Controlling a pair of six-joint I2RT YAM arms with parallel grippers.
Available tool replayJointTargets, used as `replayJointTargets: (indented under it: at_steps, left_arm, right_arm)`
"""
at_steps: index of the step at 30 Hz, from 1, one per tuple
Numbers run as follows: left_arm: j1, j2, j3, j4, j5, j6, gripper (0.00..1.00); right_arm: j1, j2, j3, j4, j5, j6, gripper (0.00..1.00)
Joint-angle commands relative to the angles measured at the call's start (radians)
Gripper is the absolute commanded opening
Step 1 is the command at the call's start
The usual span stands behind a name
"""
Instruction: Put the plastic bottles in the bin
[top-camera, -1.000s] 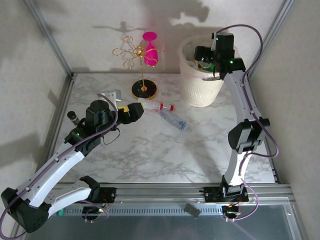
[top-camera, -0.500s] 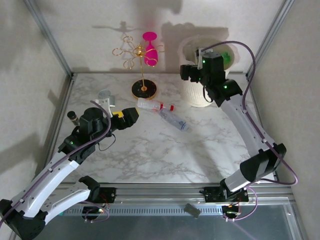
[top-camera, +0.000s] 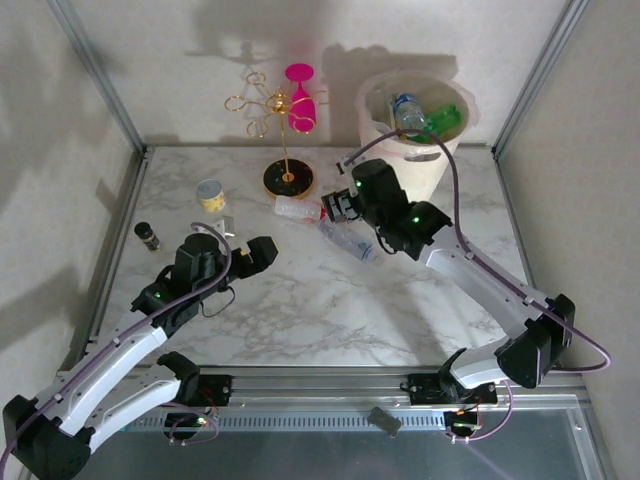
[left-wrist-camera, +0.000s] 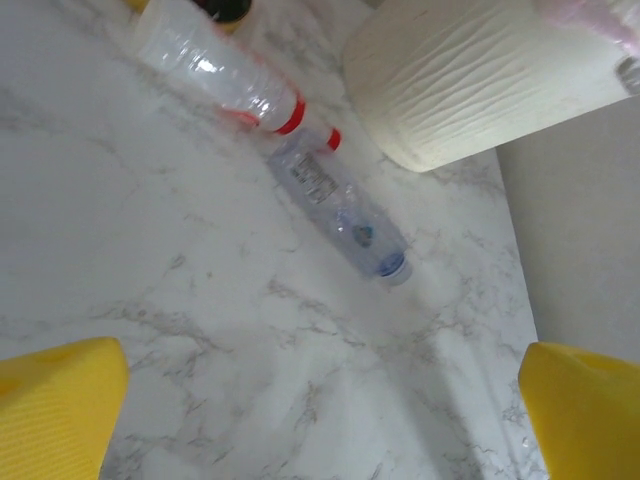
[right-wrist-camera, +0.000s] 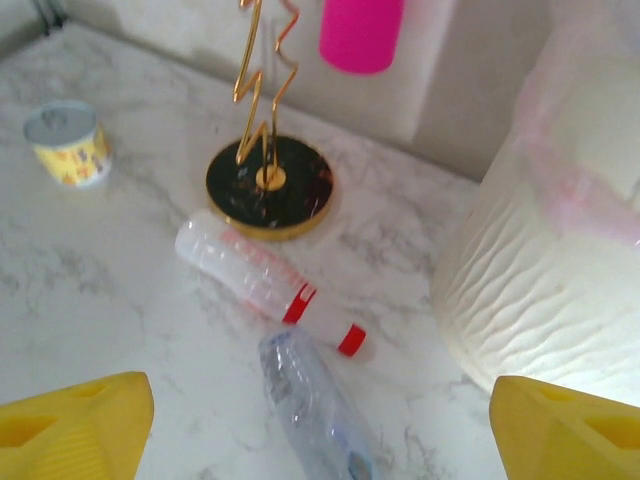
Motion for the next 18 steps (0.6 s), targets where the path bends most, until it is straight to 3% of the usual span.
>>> replayJointTargets:
  at_steps: [1, 6, 10, 18]
  left_arm:
    - [0.052, -0.01, -0.062, 0.078, 0.071, -0.069, 1.0]
    - [0.149, 0.021, -0.147, 0.132, 0.17, -0.109, 1.0]
    - [0.169, 0.022, -0.147, 0.112, 0.168, -0.074, 1.0]
    - [0.177, 0.017, -0.116, 0.063, 0.17, -0.024, 1.0]
  right_arm:
    - [0.011, 0.032, -0.027, -0.003, -0.016, -0.006, 0.87]
    - [0.007, 0.139, -0.071, 0.008, -0.023, 0.018, 0.93]
    - [-0.017, 0.247, -0.097, 0.048, -0.085, 0.05, 0.99]
    - [-0.054, 0.387, -0.117, 0.074, -0.051, 0.048, 0.99]
